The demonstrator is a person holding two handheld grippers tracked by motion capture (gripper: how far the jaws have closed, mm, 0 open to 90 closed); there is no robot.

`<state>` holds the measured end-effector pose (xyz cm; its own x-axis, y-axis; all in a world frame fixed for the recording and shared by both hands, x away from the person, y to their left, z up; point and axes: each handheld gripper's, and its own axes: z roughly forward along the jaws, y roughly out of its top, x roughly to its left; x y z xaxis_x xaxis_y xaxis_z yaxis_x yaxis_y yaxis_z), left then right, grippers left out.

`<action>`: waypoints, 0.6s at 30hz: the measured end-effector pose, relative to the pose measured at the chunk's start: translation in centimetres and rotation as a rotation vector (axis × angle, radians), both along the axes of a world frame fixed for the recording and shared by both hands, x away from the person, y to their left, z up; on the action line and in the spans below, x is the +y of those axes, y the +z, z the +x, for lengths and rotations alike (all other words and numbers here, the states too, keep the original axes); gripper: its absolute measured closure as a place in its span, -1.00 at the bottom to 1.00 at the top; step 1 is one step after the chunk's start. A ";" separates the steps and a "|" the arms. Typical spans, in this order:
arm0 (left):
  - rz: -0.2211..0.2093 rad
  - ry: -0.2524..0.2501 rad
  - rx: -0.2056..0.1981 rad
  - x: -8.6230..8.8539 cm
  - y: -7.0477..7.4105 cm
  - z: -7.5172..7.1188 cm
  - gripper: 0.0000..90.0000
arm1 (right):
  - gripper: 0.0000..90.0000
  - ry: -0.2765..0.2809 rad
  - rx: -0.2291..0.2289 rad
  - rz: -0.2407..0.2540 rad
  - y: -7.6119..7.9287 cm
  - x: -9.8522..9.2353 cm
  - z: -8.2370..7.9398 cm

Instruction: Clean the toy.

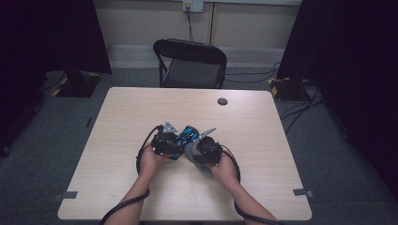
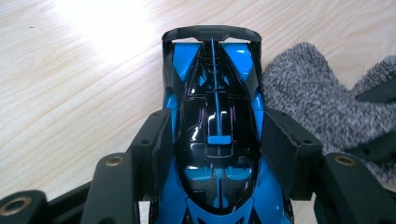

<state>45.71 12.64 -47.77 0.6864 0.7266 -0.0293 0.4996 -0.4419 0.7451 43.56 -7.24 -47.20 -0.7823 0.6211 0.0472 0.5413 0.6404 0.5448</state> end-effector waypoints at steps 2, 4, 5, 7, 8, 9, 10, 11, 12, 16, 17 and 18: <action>0.000 0.001 0.001 0.0 0.0 0.0 -0.02 | 0.68 0.002 0.006 0.010 0.0 0.2 -0.2; 0.002 -0.001 0.003 0.0 0.0 0.0 -0.02 | 0.68 0.012 0.007 0.012 -0.1 0.4 -0.3; -0.004 0.000 0.005 -0.1 0.0 0.0 -0.02 | 0.68 0.016 0.008 0.010 0.0 0.5 -0.4; -0.006 0.000 0.002 0.0 0.0 -0.1 -0.02 | 0.68 0.025 0.011 0.011 0.0 0.8 -0.6; -0.007 0.001 0.001 0.0 0.0 -0.1 -0.02 | 0.68 0.032 0.011 0.011 0.0 0.9 -0.6; -0.006 0.000 0.000 0.0 0.0 -0.1 -0.02 | 0.68 0.036 0.014 0.010 0.0 1.0 -0.8; 0.002 -0.003 0.000 0.0 0.0 0.0 -0.02 | 0.68 0.042 0.015 0.011 0.0 1.2 -0.8; -0.006 0.001 0.001 0.0 0.0 -0.1 -0.02 | 0.68 0.044 0.016 0.010 0.0 1.2 -0.8; -0.007 0.001 0.001 0.0 0.0 -0.1 -0.02 | 0.68 0.044 0.019 0.011 0.0 1.3 -0.9; -0.006 0.002 -0.001 0.0 -0.1 -0.1 -0.01 | 0.68 0.052 0.024 0.015 0.0 1.5 -1.0; -0.002 0.003 -0.005 0.0 0.0 -0.1 -0.01 | 0.68 0.055 0.027 0.014 0.0 1.6 -1.1; -0.011 0.008 -0.002 0.0 -0.1 -0.1 -0.02 | 0.68 0.057 0.027 0.015 0.0 1.6 -1.1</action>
